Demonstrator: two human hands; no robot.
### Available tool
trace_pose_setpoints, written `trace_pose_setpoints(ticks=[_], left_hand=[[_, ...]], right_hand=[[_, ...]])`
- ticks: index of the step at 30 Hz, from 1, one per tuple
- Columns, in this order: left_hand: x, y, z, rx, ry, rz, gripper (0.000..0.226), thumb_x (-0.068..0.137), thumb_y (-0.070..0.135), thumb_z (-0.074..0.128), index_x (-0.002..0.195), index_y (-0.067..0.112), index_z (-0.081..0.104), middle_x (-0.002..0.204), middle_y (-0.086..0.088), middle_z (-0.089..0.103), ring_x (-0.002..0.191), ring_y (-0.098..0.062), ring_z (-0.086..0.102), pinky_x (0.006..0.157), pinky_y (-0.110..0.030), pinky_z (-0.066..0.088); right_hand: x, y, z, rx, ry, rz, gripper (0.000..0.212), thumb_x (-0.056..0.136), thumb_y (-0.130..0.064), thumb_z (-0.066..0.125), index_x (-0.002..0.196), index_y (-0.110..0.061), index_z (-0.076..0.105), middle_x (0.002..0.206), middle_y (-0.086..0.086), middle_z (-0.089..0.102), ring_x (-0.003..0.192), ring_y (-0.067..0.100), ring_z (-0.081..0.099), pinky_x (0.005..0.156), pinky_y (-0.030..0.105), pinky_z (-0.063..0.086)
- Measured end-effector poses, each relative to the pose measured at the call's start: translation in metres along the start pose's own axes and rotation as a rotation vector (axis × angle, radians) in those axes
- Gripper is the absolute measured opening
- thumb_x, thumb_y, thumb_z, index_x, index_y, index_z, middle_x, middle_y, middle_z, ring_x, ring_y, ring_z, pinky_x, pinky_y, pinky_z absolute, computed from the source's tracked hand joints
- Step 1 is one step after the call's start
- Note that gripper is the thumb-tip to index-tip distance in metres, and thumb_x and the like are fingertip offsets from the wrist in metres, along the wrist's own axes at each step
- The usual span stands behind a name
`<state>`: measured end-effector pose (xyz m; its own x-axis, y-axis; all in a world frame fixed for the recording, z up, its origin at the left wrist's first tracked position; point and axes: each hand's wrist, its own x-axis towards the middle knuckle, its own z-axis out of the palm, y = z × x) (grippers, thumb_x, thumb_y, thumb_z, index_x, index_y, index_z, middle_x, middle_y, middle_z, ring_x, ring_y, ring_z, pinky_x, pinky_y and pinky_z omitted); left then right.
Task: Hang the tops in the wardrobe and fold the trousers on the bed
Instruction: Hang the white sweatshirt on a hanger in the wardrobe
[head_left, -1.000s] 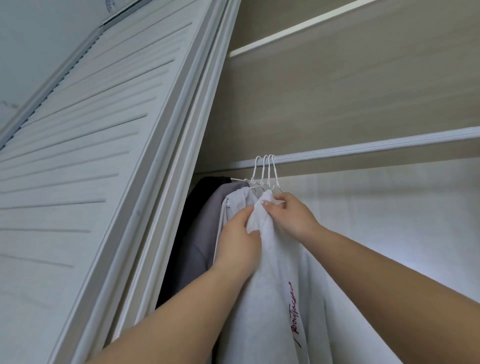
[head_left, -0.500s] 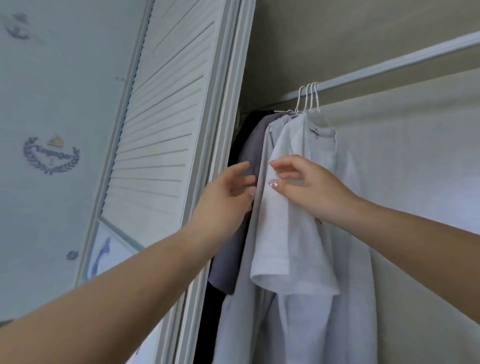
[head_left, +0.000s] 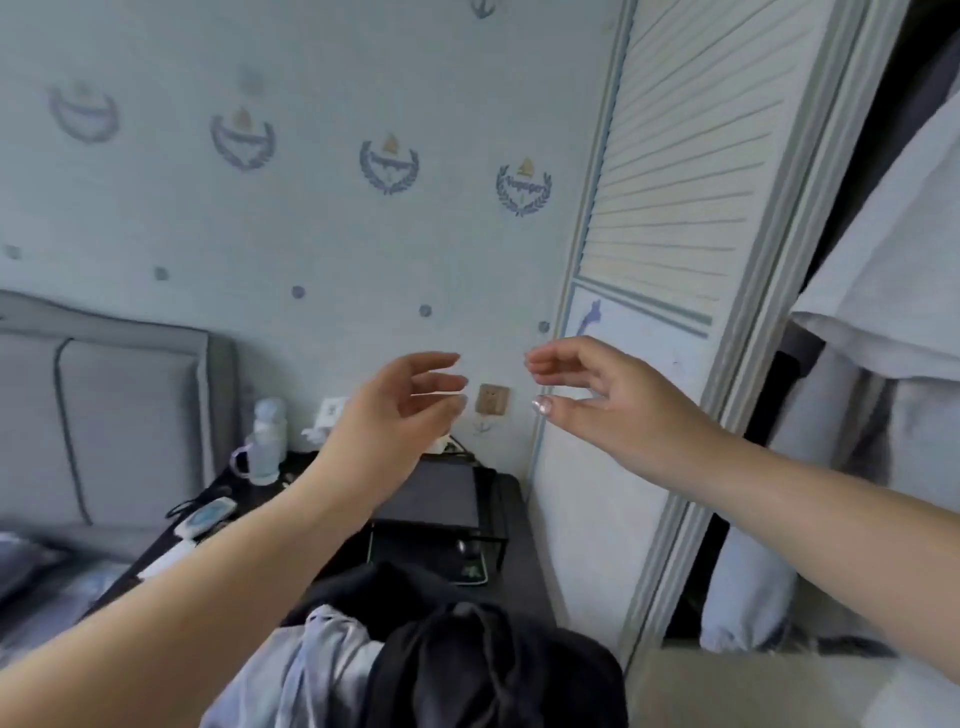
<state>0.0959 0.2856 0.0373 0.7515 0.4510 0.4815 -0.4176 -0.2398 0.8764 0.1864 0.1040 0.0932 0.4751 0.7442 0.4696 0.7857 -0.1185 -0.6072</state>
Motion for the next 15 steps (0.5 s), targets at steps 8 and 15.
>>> trace_pose_setpoints(ticks=[8, 15], left_hand=[[-0.162, 0.002, -0.187, 0.172, 0.281, -0.145, 0.032, 0.085, -0.001, 0.065, 0.099, 0.029, 0.063, 0.087, 0.013, 0.072, 0.085, -0.005, 0.068, 0.087, -0.031, 0.052], [-0.331, 0.034, -0.351, 0.254, 0.535, -0.300, 0.030, 0.085, 0.000, 0.066, 0.101, 0.025, 0.063, 0.096, 0.002, 0.069, 0.085, -0.003, 0.066, 0.077, -0.020, 0.054]], right_hand=[[-0.009, -0.086, 0.204, 0.306, -0.272, -0.070, 0.030, 0.084, -0.010, 0.066, 0.101, -0.033, 0.056, 0.111, -0.008, 0.064, 0.107, 0.001, 0.060, 0.095, 0.018, 0.045], [-0.034, -0.208, 0.393, 0.494, -0.519, -0.118, 0.027, 0.084, -0.015, 0.067, 0.105, -0.030, 0.057, 0.110, -0.009, 0.065, 0.104, -0.002, 0.060, 0.092, 0.013, 0.044]])
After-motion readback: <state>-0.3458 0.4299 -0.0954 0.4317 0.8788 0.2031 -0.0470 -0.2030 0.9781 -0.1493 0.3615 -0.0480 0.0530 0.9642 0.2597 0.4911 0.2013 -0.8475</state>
